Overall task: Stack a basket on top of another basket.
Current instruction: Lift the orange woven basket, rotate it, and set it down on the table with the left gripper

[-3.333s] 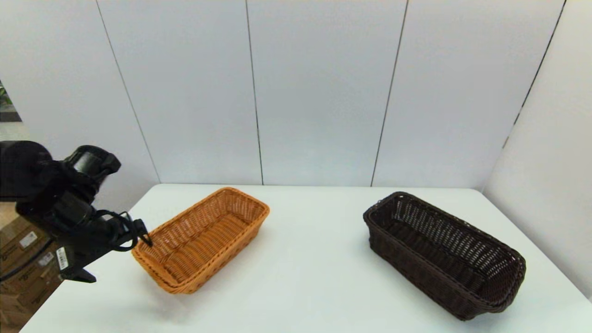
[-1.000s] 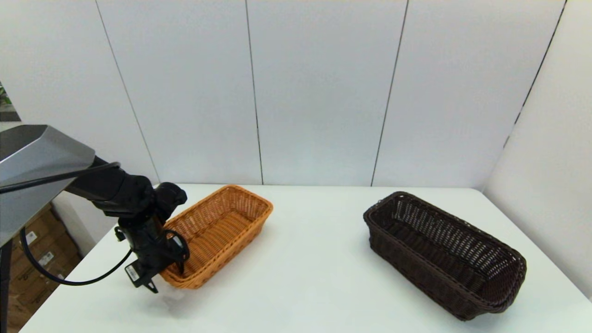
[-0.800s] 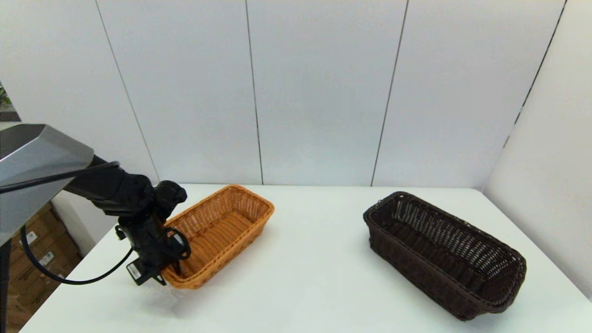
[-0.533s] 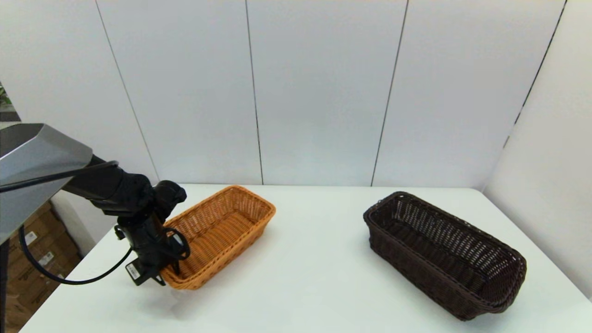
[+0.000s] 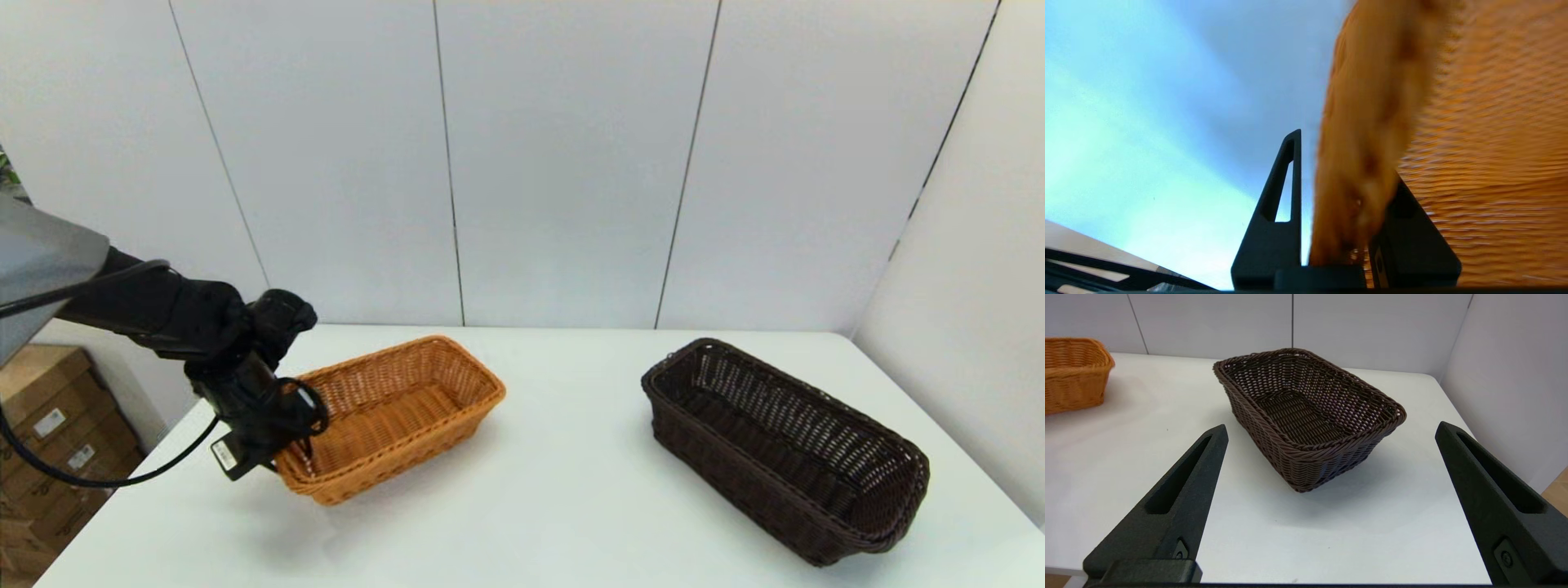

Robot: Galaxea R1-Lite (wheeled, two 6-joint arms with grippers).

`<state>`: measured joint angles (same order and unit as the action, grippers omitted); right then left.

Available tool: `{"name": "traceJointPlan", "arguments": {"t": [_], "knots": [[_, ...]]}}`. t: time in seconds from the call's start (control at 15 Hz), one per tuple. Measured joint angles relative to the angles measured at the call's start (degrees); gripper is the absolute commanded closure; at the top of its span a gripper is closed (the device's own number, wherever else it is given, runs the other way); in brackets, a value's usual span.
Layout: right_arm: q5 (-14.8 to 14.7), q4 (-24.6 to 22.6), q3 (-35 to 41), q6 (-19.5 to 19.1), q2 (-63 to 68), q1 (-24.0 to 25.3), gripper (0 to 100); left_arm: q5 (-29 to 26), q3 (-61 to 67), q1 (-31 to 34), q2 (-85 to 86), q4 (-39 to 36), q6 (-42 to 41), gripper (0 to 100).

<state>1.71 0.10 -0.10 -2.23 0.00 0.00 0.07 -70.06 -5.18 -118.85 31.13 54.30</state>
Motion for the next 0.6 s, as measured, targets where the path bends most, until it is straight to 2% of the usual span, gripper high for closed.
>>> {"name": "traceJointPlan", "arguments": {"t": [0.4,0.6], "knots": [[0.02,0.00,0.00,-0.02,0.00,0.00,0,-4.01,-0.02,0.01,8.53,0.12,-9.97,100],[0.02,0.00,0.00,0.00,0.00,0.00,0,-7.09,0.29,0.04,10.52,-0.02,-11.06,100]]}}
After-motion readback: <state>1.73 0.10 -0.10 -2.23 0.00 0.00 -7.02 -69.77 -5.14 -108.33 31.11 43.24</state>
